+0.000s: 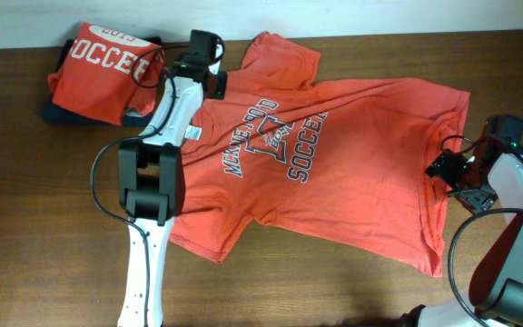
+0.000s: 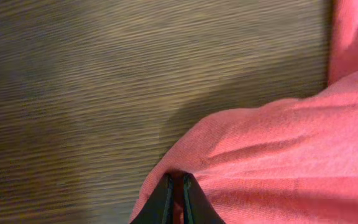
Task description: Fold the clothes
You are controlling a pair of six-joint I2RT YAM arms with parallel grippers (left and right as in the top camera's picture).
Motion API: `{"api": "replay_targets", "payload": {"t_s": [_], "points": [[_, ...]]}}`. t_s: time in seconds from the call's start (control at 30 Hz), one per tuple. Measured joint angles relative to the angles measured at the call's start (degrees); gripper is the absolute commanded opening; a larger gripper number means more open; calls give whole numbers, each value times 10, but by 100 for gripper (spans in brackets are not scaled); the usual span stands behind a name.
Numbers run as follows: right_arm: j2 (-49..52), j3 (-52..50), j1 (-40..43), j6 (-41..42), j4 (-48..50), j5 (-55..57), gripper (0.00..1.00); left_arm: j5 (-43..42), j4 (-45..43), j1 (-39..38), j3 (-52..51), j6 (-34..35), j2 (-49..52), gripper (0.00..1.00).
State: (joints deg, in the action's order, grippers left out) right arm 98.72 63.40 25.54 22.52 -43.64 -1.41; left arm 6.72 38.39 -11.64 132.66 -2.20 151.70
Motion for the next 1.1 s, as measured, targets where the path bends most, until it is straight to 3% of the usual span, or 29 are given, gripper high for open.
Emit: {"api": "replay_targets", "payload": {"t_s": [0.23, 0.33, 0.43, 0.53, 0.7, 0.9, 1.1], "points": [[0, 0, 0, 0, 0, 0, 99, 8, 2, 40, 1, -4, 0, 8], [0, 0, 0, 0, 0, 0, 99, 9, 3, 57, 1, -5, 0, 15], [0, 0, 0, 0, 0, 0, 99, 11, 3, 66, 2, -8, 0, 36], [0, 0, 0, 0, 0, 0, 99, 18, 16, 69, 15, -12, 1, 70], [0, 0, 0, 0, 0, 0, 99, 17, 70, 57, 85, -10, 6, 92], [0, 0, 0, 0, 1, 0, 99, 15, 224, 12, 260, 23, -19, 98], [0, -1, 0, 0, 41, 0, 98, -10, 375, -23, 369, 62, -104, 98]]}}
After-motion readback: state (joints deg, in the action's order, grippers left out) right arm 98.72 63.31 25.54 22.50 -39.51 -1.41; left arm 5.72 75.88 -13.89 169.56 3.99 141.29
